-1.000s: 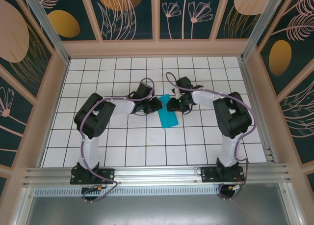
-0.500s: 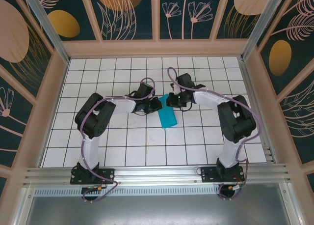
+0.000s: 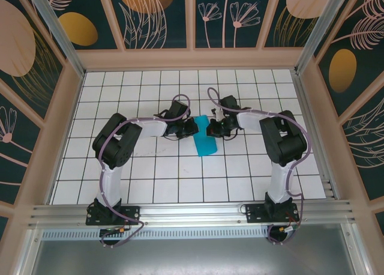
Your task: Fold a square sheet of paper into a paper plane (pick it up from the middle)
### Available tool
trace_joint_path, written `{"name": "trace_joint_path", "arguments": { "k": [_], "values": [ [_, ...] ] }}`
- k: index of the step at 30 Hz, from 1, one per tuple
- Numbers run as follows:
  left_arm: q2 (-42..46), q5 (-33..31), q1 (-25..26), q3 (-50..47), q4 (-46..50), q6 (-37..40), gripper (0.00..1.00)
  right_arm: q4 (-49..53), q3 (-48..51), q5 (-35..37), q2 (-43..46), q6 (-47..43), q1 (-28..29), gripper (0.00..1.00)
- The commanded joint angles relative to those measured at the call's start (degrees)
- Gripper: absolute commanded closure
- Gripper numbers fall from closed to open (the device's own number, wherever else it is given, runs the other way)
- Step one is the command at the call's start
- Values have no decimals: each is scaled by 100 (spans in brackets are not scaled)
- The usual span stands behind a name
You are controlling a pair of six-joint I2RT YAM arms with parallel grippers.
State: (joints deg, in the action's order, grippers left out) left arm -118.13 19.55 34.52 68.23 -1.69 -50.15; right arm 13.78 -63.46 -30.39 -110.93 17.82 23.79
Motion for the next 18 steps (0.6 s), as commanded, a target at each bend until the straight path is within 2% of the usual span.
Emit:
{"name": "trace_joint_path", "arguments": {
  "k": [1,11,15,18],
  "values": [
    [-725,-883,12,-315,1002,91,89,73,401,95,125,-234,-194,98],
    [-747,-931,7,-420,986,79,90,-37,952,208,769,-293,-588,97],
    [-721,-931,18,-433,963,107,90,-518,754,-228,1051,23,-465,96],
    [-703,-913,16,-429,952,133,90,-858,583,-464,832,223,-220,97]
  ]
}}
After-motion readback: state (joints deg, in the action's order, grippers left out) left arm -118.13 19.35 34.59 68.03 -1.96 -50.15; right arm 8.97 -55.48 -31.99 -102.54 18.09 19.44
